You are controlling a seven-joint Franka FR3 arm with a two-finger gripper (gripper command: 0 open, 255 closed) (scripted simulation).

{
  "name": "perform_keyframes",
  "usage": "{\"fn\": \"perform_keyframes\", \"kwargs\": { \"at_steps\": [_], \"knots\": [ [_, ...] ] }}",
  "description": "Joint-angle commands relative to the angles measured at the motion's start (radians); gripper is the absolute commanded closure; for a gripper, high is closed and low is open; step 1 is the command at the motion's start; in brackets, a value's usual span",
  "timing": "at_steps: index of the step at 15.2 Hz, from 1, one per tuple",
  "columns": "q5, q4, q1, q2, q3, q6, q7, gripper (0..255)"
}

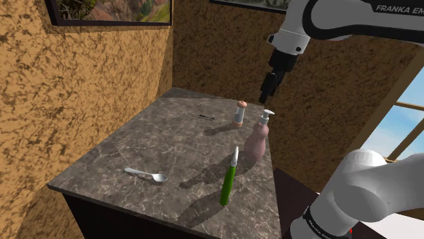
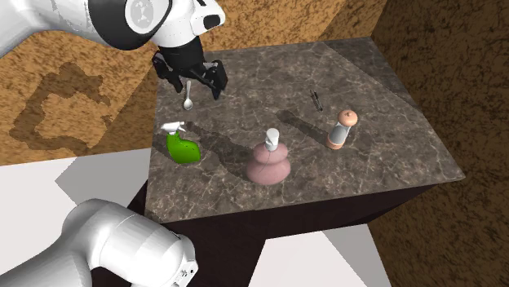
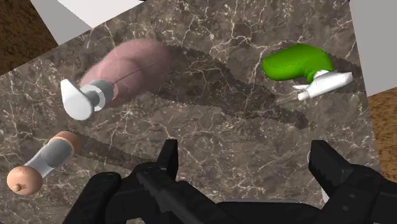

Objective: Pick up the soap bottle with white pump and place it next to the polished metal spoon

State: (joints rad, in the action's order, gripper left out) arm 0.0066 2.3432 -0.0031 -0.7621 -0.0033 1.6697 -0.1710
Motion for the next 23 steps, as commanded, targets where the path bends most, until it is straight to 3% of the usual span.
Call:
{"fn": "perform_keyframes", "kwargs": {
  "at_steps": [1,9,18,23],
  "knots": [
    [0.0,0.0,0.0,0.0,0.0,0.0,0.0,0],
    [-0.067,0.153,-0.063,0.006,-0.165,0.231,-0.15,0],
    [-0.097,0.218,-0.105,0.138,-0.375,0.504,-0.335,0],
    [-0.092,0.257,-0.096,0.178,-0.387,0.582,-0.341,0]
  ]
}}
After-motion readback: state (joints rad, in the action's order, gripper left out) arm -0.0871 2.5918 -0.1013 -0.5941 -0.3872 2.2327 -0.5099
